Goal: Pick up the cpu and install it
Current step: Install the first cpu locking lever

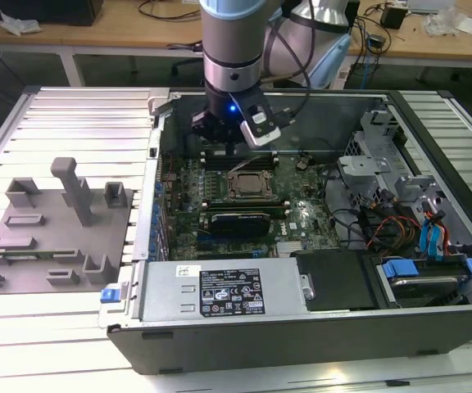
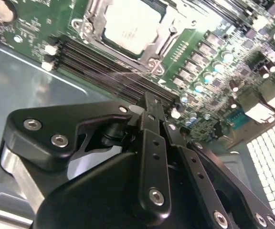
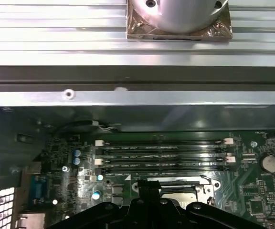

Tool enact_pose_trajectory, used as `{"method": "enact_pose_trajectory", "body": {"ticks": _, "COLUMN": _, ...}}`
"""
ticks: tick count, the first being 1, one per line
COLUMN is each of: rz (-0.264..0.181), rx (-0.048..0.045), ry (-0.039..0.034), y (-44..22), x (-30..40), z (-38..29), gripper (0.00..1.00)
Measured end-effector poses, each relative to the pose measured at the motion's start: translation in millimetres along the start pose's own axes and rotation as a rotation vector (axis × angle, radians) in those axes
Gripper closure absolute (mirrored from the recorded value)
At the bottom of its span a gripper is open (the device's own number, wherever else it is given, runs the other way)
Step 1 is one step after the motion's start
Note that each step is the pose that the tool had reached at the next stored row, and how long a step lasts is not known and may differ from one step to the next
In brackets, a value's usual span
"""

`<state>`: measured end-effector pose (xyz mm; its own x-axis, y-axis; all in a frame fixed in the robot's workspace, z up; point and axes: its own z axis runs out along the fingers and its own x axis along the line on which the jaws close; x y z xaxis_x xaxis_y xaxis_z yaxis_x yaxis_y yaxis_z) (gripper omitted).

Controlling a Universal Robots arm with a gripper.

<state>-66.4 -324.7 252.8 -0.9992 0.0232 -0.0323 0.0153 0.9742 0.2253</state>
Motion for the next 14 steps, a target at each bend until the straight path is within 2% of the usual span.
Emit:
{"method": "enact_pose_trajectory", "body": {"ticks": 3, "rz": 0.002, "rx": -0.0001, "ry": 0.0001, "y": -0.4, "x": -3.3, "z": 0.1, "gripper": 0.89}}
{"method": "enact_pose_trajectory", "body": {"ticks": 7, "rz": 0.003, "rx": -0.0001, "ry": 0.0005, "y": -0.4, "x": -3.7, "z": 0.3, "gripper": 0.89}}
{"method": "enact_pose_trajectory", "body": {"ticks": 14, "rz": 0.037, "rx": 0.0047, "ry": -0.0073, "y": -1.1, "x": -7.1, "z": 3.4, "gripper": 0.89}}
